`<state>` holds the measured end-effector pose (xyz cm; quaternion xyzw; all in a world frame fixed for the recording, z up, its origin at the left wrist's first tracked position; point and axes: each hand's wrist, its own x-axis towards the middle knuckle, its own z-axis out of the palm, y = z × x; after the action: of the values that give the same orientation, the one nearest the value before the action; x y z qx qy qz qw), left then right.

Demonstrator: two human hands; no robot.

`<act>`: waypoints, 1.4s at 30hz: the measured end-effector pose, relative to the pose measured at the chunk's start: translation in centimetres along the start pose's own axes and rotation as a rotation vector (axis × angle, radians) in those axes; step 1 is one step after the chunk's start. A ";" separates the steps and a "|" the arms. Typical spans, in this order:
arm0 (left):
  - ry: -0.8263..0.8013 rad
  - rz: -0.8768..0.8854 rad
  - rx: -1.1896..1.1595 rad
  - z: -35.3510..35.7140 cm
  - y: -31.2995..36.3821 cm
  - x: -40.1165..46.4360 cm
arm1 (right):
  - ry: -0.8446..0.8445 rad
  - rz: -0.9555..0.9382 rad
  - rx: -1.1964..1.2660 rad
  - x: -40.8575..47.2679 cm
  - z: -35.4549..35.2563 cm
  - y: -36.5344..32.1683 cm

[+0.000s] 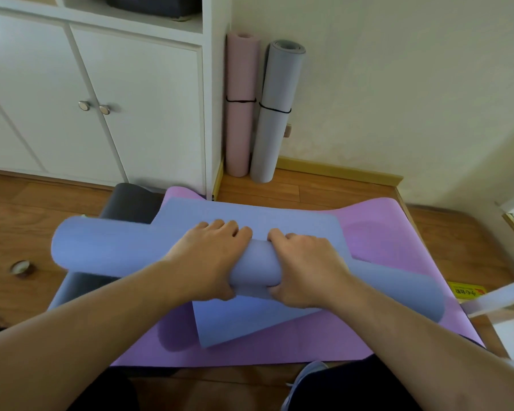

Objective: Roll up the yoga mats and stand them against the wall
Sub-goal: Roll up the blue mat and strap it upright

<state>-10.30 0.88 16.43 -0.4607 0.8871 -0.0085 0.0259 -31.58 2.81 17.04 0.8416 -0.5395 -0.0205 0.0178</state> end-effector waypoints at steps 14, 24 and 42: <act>-0.124 -0.061 -0.125 -1.0 -0.7 -0.2 | -0.022 -0.037 -0.032 -0.3 -0.3 -0.7; -0.041 -0.081 -0.072 -0.9 -0.3 0.2 | 0.011 -0.048 -0.017 -0.5 -0.7 -0.4; -0.114 -0.140 -0.134 -0.6 0.0 0.7 | -0.038 -0.037 -0.036 -0.3 -0.9 0.5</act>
<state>-10.69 0.32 16.99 -0.5218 0.8486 0.0752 0.0449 -32.11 2.92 17.97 0.8503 -0.5238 -0.0464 0.0222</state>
